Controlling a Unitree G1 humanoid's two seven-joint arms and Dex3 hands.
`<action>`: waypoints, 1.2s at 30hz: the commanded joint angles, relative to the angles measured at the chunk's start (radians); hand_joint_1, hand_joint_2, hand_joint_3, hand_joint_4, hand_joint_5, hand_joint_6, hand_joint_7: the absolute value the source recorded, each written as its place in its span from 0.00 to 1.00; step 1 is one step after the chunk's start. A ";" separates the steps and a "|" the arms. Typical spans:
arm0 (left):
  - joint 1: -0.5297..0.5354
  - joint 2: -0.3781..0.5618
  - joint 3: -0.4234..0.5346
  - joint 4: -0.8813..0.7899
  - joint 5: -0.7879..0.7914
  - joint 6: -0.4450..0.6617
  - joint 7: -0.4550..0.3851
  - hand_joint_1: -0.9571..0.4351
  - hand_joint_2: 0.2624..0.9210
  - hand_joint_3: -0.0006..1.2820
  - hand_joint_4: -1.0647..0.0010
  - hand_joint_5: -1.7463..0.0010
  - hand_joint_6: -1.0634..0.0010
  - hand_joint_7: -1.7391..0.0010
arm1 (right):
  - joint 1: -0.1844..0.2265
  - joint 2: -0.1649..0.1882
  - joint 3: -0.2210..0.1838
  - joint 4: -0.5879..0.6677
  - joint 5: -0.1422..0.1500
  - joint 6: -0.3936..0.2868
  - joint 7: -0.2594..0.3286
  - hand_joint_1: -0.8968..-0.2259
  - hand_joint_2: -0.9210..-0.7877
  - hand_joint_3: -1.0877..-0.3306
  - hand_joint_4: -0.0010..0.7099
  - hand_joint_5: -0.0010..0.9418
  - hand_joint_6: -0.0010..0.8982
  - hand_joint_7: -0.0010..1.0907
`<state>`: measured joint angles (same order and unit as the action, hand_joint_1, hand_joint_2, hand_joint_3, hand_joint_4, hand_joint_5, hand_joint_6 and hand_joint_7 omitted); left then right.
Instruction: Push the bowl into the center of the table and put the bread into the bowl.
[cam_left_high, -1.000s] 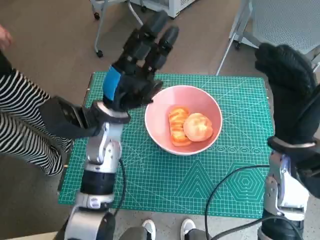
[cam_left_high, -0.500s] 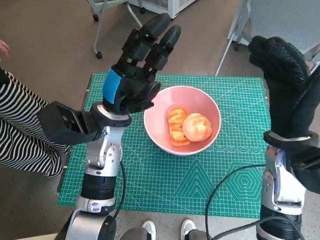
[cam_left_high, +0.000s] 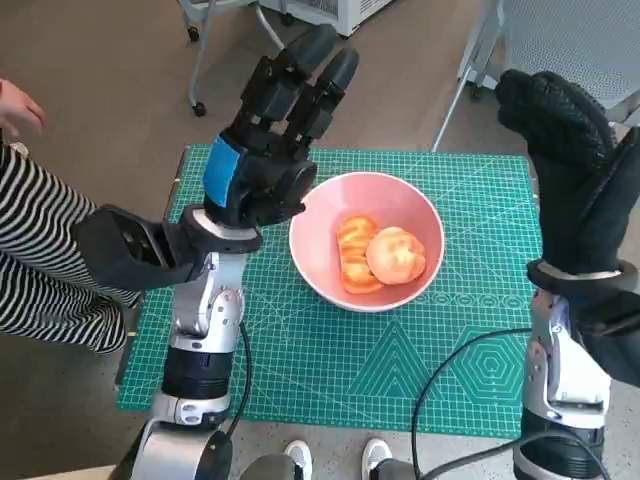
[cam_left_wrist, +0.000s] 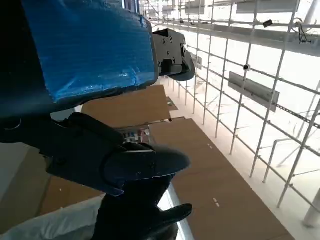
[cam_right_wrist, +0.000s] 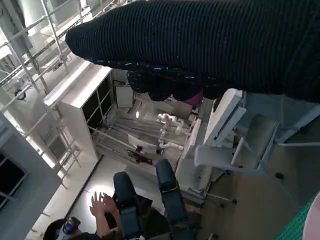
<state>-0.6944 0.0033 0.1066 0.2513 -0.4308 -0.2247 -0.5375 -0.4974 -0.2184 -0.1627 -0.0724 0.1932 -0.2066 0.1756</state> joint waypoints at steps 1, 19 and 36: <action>-0.016 -0.003 -0.006 0.016 0.014 -0.030 -0.006 0.19 1.00 0.36 1.00 0.93 1.00 0.72 | 0.014 0.000 -0.006 0.010 -0.004 0.012 -0.007 0.29 0.00 0.54 0.29 0.01 0.13 0.52; -0.032 -0.010 -0.019 0.075 0.041 -0.102 -0.019 0.20 0.99 0.38 1.00 0.92 1.00 0.74 | 0.036 0.005 -0.006 0.009 -0.021 0.006 -0.023 0.30 0.00 0.54 0.27 0.00 0.11 0.51; -0.027 -0.004 -0.015 0.091 0.048 -0.112 -0.015 0.21 0.92 0.44 1.00 0.91 1.00 0.71 | 0.047 0.004 0.002 0.017 -0.036 0.006 -0.020 0.25 0.00 0.54 0.24 0.00 0.09 0.52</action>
<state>-0.7119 -0.0028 0.0935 0.3453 -0.3946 -0.3238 -0.5566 -0.4735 -0.2179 -0.1648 -0.0724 0.1621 -0.2071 0.1567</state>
